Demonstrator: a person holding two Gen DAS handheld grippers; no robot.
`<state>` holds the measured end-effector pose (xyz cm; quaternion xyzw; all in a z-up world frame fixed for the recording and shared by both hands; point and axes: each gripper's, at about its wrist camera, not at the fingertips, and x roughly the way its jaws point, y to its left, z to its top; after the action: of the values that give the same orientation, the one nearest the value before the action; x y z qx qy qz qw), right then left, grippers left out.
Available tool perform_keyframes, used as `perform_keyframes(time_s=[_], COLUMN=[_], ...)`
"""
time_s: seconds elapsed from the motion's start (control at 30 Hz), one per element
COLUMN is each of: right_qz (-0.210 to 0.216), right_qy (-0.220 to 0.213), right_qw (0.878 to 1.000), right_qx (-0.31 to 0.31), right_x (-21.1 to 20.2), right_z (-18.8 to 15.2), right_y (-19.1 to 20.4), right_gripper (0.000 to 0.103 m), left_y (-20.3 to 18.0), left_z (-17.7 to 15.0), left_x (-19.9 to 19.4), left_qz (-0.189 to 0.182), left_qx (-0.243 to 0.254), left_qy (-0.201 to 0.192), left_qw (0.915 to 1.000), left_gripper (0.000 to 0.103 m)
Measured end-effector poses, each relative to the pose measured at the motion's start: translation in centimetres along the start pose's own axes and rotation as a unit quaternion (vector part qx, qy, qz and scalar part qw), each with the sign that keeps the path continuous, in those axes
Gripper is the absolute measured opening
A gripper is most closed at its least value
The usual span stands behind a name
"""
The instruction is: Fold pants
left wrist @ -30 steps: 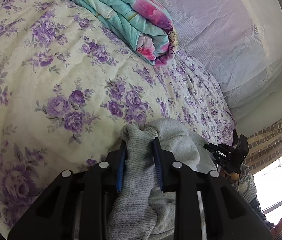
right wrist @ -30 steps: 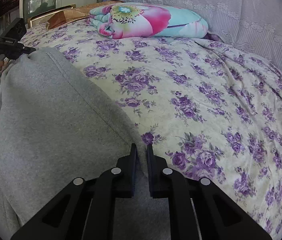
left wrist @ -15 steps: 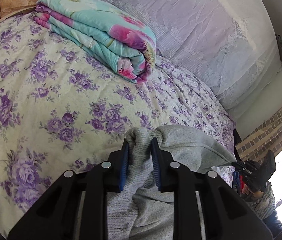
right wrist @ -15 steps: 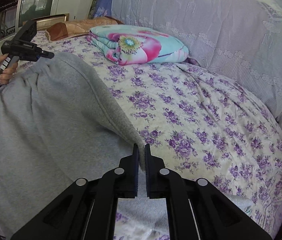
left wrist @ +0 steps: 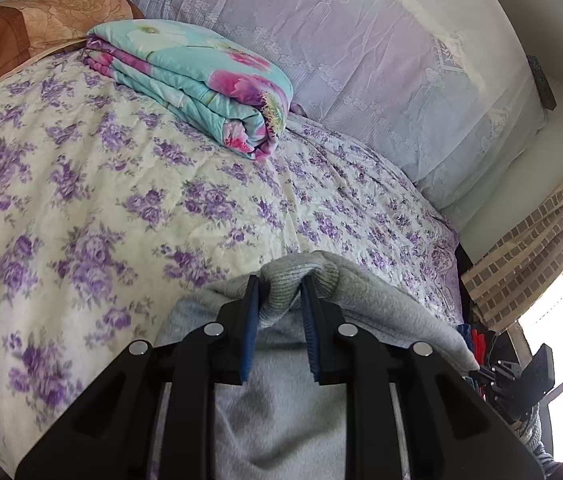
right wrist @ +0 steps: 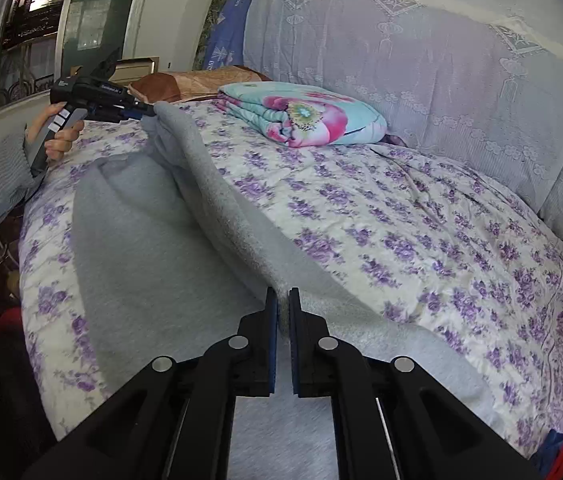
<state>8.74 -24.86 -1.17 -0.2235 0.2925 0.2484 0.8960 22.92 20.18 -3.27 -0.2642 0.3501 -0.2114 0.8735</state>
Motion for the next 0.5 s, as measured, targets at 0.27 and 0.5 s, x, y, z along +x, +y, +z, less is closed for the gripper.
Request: perform_keyframes(time_s=[0.27,0.5], right_qz=[0.021,0.025], right_qy=[0.007,0.001], right_qw=[0.999,0.999], right_qx=[0.023,0.03], right_x=[0.9,0.8], right_z=[-4.3,-4.3], right_y=[3.0,3.0], right_gripper=[0.005,0.005], left_y=[2.8,1.1], left_z=[-6.3,-7.4], left_x=[-3.8,-1.9], left_qz=[-0.035,-0.059], left_qx=[-0.107,-0.149], left_qy=[0.01,0.024], left_qw=[0.9936,0.9867], left_gripper=[0.017,0.032])
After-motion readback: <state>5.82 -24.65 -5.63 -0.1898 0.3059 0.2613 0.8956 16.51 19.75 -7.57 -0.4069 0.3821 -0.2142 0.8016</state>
